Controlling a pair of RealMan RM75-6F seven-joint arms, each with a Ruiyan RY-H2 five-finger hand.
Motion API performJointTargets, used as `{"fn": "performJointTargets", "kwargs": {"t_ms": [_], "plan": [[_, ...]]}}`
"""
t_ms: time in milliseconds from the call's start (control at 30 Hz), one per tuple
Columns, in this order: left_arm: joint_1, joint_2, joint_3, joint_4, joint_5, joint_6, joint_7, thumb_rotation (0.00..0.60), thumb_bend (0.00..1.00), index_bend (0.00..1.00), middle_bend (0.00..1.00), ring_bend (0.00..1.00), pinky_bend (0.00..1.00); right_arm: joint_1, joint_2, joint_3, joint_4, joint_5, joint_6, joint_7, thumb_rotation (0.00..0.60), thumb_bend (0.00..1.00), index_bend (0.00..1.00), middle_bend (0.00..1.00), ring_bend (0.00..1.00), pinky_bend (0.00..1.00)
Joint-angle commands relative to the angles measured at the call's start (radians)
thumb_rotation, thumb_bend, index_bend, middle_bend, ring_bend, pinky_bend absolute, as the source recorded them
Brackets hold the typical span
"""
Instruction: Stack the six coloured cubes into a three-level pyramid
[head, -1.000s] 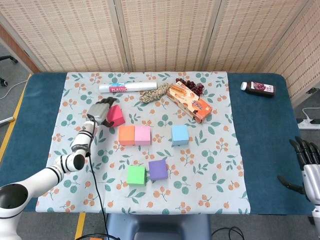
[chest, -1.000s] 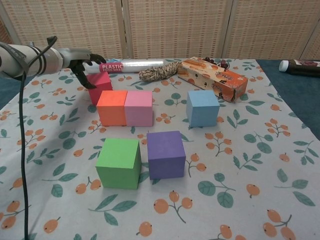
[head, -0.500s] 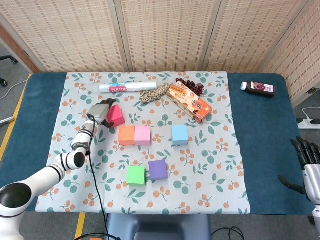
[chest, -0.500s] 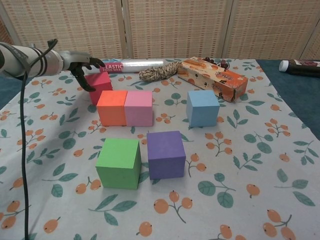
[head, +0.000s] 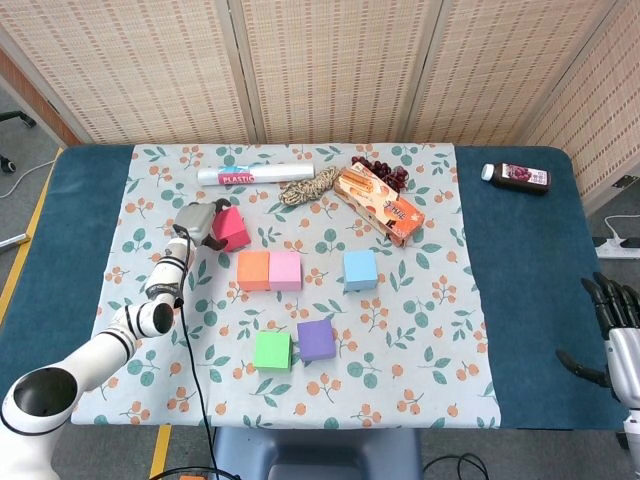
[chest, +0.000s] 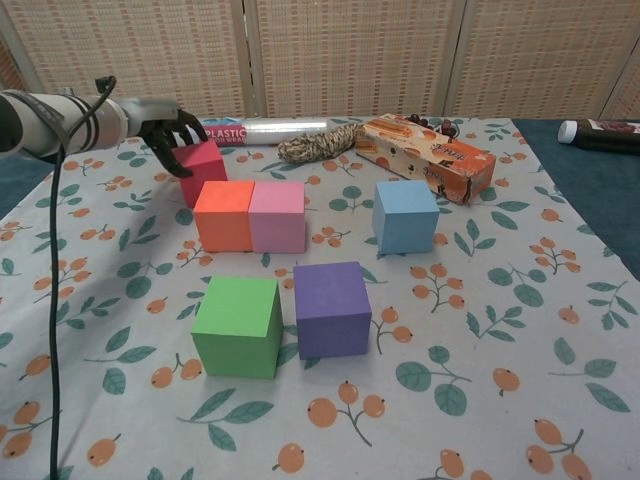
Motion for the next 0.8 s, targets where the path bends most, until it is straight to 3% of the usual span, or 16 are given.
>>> {"fn": "performJointTargets", "kwargs": {"t_ms": [33,400,600,800], "plan": [[0.005,0.006,-0.005,0.0,0.025,0.01,-0.014,0.6,0.32,0.24,0.34,0.32,0.2,0.0,0.0,0.001,-0.002,-0.001,0.001,-0.002,0.6,0.0,0.0,0.0,0.0,0.0],[0.068,0.118,-0.017,-0.122,0.132,0.106,-0.075,0.6,0.31,0.26,0.37,0.34,0.22,-0.001,-0.001,0.0,-0.003,-0.017,0.011,0.004,0.6,0.0,0.0,0.0,0.0,0.0],[0.231,0.303,0.023,-0.414,0.253,0.276,-0.143,0.6,0.31,0.25,0.37,0.34,0.24,0.004,-0.001,-0.006,0.004,-0.047,0.015,0.016,0.6,0.0,0.0,0.0,0.0,0.0],[0.332,0.386,0.07,-0.571,0.316,0.399,-0.129,0.6,0.31,0.25,0.37,0.34,0.24,0.002,-0.001,-0.014,0.0,-0.073,0.028,0.013,0.6,0.0,0.0,0.0,0.0,0.0]]}}
